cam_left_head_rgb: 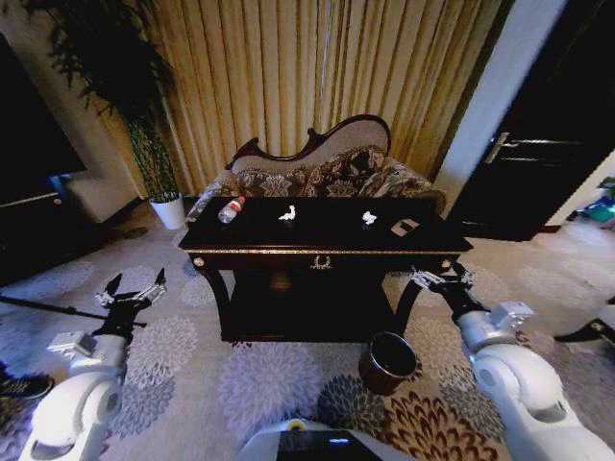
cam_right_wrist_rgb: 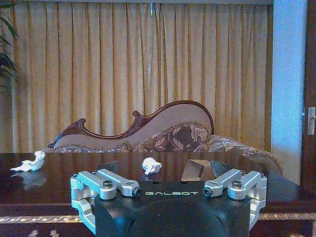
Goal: Move to the front of the table and place the trash on the table into the trash bin.
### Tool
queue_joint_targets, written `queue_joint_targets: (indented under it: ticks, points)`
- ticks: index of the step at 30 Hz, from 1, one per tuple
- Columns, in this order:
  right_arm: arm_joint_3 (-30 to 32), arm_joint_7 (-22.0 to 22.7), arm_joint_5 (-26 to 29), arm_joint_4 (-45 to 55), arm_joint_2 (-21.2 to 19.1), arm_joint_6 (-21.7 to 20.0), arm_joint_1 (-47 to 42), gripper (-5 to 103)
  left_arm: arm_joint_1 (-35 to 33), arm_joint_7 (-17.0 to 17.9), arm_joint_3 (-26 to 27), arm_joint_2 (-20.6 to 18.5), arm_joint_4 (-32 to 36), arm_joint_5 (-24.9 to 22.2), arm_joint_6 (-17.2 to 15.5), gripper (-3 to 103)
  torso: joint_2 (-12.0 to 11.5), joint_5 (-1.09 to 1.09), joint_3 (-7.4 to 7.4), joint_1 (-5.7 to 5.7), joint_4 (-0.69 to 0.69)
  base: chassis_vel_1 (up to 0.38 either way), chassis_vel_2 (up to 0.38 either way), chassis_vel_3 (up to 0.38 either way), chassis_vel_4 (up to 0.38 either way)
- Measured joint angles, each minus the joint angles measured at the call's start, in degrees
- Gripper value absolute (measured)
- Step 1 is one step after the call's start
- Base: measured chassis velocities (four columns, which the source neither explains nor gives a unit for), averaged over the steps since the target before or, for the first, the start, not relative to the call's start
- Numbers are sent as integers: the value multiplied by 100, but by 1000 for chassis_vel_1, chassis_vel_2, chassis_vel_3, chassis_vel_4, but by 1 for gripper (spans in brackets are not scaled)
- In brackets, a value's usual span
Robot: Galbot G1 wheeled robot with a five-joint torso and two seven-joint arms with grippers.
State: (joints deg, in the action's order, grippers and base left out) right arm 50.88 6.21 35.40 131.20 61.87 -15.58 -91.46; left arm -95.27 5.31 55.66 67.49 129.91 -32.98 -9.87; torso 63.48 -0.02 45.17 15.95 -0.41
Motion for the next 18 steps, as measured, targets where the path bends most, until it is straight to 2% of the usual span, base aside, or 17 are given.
queue_joint_targets:
  ticks: [7, 13, 18]
  points:
    - [14, -2, -163, -130, 23, 2, -9, 100, -30, -49, 423, -45, -209, -182, 4, 100, -1, -1, 1, 1, 0, -148, 132, 142, -146]
    - [-95, -5, -163, -194, 34, 3, 58, 100, -76, -90, 571, -59, -207, -330, 5, 100, -1, 1, 1, 2, 1, -21, 38, 37, -36]
    - [-170, -5, -93, -375, -108, -39, 216, 100, -74, -78, 587, -25, -133, -399, -11, 100, 2, 1, -1, -3, 1, 0, 0, 0, 0]
